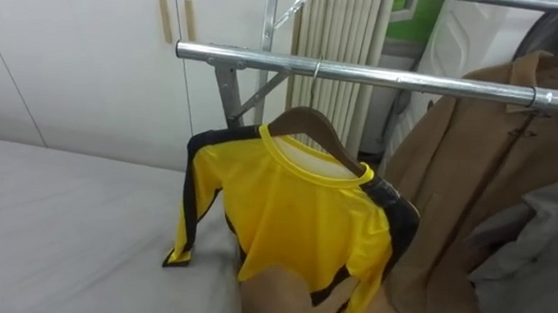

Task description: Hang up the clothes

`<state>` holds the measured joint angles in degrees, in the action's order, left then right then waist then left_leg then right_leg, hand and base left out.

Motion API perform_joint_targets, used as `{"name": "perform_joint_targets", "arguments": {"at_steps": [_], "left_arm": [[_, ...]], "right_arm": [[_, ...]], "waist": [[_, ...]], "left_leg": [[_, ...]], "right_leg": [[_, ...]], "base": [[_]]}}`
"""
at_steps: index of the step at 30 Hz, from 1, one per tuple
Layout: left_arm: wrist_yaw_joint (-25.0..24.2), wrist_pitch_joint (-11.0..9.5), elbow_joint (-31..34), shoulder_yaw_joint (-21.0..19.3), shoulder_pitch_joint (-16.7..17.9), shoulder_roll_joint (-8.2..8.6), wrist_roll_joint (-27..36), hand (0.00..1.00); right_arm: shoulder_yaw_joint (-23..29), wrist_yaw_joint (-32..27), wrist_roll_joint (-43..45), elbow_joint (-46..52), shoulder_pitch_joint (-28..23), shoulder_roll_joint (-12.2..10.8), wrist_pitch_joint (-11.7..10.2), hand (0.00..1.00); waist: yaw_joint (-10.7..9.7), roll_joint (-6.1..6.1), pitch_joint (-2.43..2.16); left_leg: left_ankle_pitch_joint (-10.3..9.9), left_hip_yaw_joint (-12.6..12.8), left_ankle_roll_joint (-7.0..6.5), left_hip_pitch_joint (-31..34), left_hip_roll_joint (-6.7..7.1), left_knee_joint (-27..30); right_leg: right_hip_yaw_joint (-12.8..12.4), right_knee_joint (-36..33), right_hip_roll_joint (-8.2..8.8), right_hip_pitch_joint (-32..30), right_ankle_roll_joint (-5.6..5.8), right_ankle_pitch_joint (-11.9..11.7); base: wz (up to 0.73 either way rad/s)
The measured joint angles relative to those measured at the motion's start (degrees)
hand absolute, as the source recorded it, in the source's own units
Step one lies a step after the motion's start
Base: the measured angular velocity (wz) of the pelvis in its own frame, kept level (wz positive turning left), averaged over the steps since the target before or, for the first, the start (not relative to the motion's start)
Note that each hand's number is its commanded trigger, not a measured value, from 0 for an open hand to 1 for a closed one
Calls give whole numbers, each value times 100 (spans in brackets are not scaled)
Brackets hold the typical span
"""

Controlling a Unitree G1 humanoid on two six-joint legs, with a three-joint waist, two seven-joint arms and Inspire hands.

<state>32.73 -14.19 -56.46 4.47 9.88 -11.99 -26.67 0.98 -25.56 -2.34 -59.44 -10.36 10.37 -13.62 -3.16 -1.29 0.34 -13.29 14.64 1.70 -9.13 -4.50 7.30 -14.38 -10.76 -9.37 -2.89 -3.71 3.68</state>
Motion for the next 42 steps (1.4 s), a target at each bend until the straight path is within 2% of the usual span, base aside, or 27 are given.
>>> {"name": "perform_joint_targets", "arguments": {"at_steps": [4, 5, 7, 10, 15, 18, 21, 30, 37, 38, 40, 42], "left_arm": [[-112, 9, -371, -1, -3, 6, -14, 0], [-132, 11, -420, -1, 2, 9, -22, 0], [-175, 11, -461, -6, 28, 8, -48, 0], [-192, 100, -532, -122, 12, 29, -257, 0], [-200, 352, -390, -205, 2, 183, -561, 0], [-255, 494, -252, -202, -1, 239, -561, 0], [-367, 594, -9, -202, 20, 256, -546, 0], [-445, 773, 390, -198, 82, 376, -202, 0], [-450, 780, 553, -156, 44, 444, -199, 0], [-453, 782, 729, -131, 57, 474, -158, 0], [-453, 780, 1120, -86, 78, 488, -152, 0], [-445, 736, 1619, -6, 74, 470, -151, 0]], "right_arm": [[-92, 557, -199, -583, -37, -184, 143, 0], [-95, 709, -216, -696, -46, -216, 174, 0], [-101, 918, -213, -788, -41, -233, 271, 0], [-209, 1230, -134, -1032, 25, -228, 422, 0], [-197, 1710, 269, -1399, 11, -219, 947, 0], [-200, 1939, 357, -1537, -25, -210, 1219, 0], [-199, 2161, 493, -1605, 24, -209, 1398, 0], [-211, 2407, 514, -1663, 292, -183, 1619, 0], [-415, 2505, 489, -1696, 476, -155, 1613, 0], [-431, 2505, 477, -1694, 530, -156, 1601, 0], [-433, 2505, 467, -1690, 618, -164, 1581, 0], [-445, 2499, 464, -1634, 701, -157, 1497, 0]], "waist": [[-54, 3, -5], [-65, 9, -18], [-61, 31, -33], [-58, 65, -27], [-142, 108, -73], [-158, 117, -74], [-151, 124, -73], [-146, 138, -56], [-124, 137, -30], [-107, 149, -11], [-92, 150, -5], [17, 146, -7]], "left_leg": [[-9, 6, -5, -8, 2, -39], [-9, 5, -5, -10, 3, -49], [-9, 5, -5, -9, 3, -61], [-9, -25, -5, -2, 0, -69], [-8, -324, -5, 43, 9, -56], [-6, -479, -6, 19, 15, -43], [-5, -571, -6, 18, 15, -21], [-2, -937, -4, 73, 55, 96], [0, -1215, -5, 161, 105, 208], [0, -1248, -5, 181, 111, 221], [6, -1341, -13, 270, 131, 252], [18, -1371, -15, 326, 132, 247]], "right_leg": [[12, 1, 3, 12, 7, 8], [17, -1, 6, 16, 8, 10], [24, -1, 5, 20, 8, 11], [46, 3, 6, 24, -3, 22], [334, 5, 86, 24, -32, 123], [470, 5, 118, 85, -53, 181], [532, 12, 136, 113, -64, 220], [867, -2, 279, 212, -69, 306], [1156, 1, 375, 272, -69, 371], [1191, 4, 384, 268, -67, 372], [1277, 4, 415, 226, -63, 379], [1306, 14, 418, 191, -66, 377]], "base": [[0], [0], [0], [4], [29], [29], [14], [21], [23], [21], [20], [7]]}}
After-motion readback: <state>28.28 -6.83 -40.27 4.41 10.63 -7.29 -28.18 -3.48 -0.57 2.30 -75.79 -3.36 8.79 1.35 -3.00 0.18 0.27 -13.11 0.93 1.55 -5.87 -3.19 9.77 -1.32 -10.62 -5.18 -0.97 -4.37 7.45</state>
